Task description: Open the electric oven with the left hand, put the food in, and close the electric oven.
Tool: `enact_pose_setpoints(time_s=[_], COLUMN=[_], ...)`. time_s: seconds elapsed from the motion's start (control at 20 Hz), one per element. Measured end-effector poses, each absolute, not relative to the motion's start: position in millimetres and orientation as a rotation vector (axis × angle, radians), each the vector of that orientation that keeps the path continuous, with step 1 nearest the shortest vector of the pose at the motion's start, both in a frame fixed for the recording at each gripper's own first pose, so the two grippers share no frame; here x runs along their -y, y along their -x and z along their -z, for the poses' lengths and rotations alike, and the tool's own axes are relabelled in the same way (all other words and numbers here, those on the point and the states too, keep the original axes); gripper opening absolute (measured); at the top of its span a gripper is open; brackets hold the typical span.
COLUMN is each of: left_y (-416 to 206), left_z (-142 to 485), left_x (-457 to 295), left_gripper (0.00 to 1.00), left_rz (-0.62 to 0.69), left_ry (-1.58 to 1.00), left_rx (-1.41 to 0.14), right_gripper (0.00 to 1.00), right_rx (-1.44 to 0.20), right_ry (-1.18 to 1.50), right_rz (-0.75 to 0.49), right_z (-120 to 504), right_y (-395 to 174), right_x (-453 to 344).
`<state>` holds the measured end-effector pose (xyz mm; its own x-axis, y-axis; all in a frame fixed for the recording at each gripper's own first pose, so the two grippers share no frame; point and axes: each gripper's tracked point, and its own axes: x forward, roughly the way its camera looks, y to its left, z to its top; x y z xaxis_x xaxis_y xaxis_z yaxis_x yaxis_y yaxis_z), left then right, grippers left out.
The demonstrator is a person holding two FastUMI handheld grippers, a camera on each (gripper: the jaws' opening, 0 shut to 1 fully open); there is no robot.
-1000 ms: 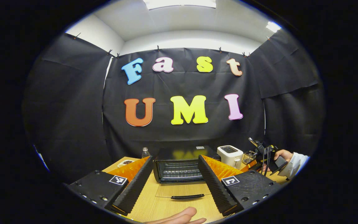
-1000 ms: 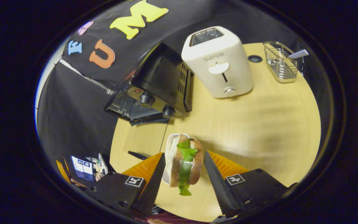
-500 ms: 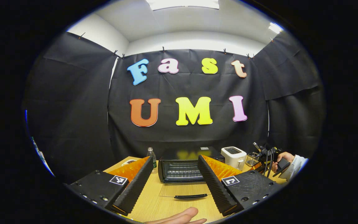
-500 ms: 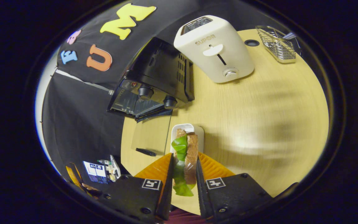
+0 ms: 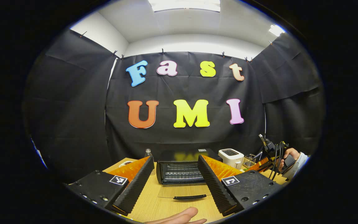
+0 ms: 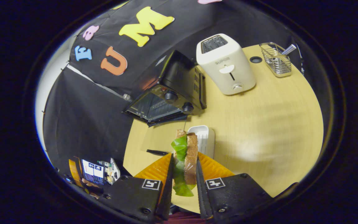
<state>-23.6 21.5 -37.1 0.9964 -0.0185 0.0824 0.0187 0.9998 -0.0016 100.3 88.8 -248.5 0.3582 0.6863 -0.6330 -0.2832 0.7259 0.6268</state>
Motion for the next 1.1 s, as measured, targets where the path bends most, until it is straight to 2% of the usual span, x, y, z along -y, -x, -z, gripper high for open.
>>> enact_pose_setpoints(time_s=[0.25, 0.65, 0.85, 1.1], left_y=[25, 35, 39, 39], left_z=[38, 42, 44, 51], left_x=[-32, -41, -48, -68], left_gripper=[0.94, 0.94, 0.94, 0.94], left_rz=[0.019, 0.024, 0.042, 0.018], left_ry=[0.003, -0.043, -0.001, -0.003], left_rx=[0.080, 0.086, 0.075, 0.072], right_gripper=[0.39, 0.39, 0.39, 0.39], right_rx=[-0.976, -0.768, -0.617, -0.402], right_ry=[-0.596, -0.859, -0.961, -0.959], right_rz=[-0.713, -0.631, -0.502, -0.334], right_z=[231, 252, 265, 273], right_y=[-82, -110, -144, -200], right_x=[-149, -256, -289, -316])
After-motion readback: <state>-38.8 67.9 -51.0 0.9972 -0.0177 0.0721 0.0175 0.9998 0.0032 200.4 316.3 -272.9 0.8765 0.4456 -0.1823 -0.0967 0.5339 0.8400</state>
